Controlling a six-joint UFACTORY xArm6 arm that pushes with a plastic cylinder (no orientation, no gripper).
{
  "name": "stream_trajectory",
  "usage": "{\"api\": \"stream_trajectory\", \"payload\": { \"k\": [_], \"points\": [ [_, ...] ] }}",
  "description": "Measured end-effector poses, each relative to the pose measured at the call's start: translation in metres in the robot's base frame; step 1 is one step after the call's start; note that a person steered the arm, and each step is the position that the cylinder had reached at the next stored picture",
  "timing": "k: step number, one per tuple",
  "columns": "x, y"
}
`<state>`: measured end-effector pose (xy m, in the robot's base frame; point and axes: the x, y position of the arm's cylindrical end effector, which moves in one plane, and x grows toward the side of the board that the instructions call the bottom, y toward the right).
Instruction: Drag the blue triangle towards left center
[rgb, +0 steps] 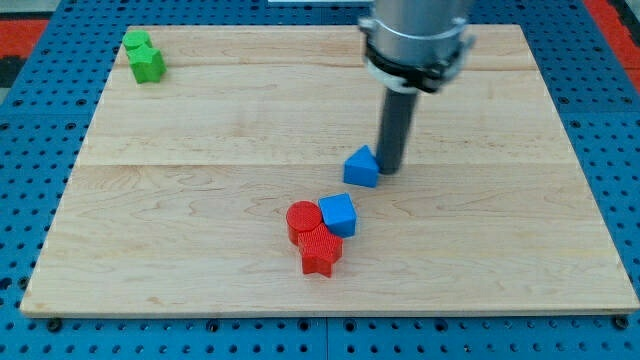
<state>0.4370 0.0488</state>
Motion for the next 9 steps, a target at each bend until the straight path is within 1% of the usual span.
{"api": "stream_trajectory", "payload": {
  "k": [1, 2, 3, 4, 5, 6, 7, 8, 9],
  "points": [
    [-0.011, -0.072],
    [-0.004, -0.063],
    [0.013, -0.021],
    [0.036, -0.026],
    [0.035, -0.112],
    [-0.004, -0.207],
    [-0.006, -0.197],
    [-0.016, -0.137],
    [-0.049, -0.13]
  ]
}}
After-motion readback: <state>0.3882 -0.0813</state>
